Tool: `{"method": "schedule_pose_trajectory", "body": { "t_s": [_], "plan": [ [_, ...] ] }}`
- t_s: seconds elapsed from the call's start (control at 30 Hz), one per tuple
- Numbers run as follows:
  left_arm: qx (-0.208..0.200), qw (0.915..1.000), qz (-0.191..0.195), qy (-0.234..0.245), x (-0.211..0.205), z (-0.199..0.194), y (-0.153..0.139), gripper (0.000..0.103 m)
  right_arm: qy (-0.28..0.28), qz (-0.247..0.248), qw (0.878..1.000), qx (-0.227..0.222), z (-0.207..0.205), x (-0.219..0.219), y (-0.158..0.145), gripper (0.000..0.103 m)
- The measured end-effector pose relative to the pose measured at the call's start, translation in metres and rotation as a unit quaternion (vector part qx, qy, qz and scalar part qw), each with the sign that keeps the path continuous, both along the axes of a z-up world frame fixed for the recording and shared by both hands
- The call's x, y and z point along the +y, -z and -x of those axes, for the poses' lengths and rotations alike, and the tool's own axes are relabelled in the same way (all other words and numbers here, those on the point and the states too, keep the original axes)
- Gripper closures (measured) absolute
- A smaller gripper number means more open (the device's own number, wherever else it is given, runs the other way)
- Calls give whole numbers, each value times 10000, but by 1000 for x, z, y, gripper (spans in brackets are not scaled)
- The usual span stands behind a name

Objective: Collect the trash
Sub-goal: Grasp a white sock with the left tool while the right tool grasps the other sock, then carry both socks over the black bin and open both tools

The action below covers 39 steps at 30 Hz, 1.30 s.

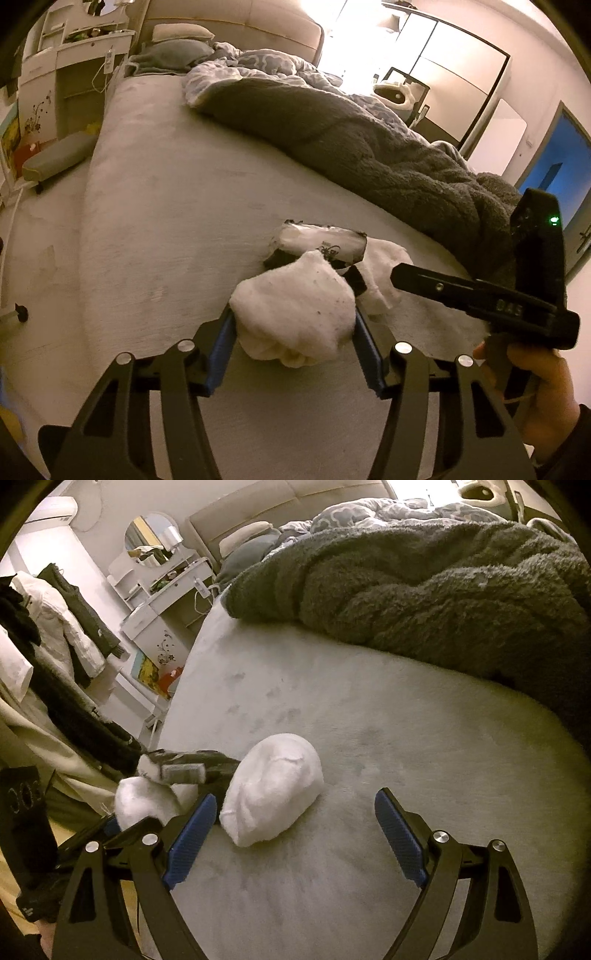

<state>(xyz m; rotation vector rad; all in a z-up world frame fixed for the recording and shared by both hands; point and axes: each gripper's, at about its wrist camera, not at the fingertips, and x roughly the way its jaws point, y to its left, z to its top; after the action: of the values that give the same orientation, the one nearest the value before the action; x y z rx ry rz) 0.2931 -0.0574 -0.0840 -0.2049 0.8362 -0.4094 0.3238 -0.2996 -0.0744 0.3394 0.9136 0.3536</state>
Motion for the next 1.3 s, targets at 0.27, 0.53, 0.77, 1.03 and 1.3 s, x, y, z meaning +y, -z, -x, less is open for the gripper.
{"method": "schedule_pose_trajectory", "body": {
  "t_s": [0.27,0.53,0.77,1.03,1.3],
  "plan": [
    [-6,10000,-2,-27,20,4,-1,44,-2,-31,10000,64,-13,14,7,29],
    [15,10000,-40,-81,37,8,-2,46,-60,98,9999,64,-19,26,6,57],
    [22,9997,-182,-157,49,14,-3,46,86,437,9988,-195,-15,28,-12,61],
    [36,9993,-299,-242,61,23,-4,46,268,686,9953,-637,-5,22,-40,61],
    [128,9981,-493,-354,77,30,0,46,118,436,9936,-1032,8,37,-67,61]
  ]
}}
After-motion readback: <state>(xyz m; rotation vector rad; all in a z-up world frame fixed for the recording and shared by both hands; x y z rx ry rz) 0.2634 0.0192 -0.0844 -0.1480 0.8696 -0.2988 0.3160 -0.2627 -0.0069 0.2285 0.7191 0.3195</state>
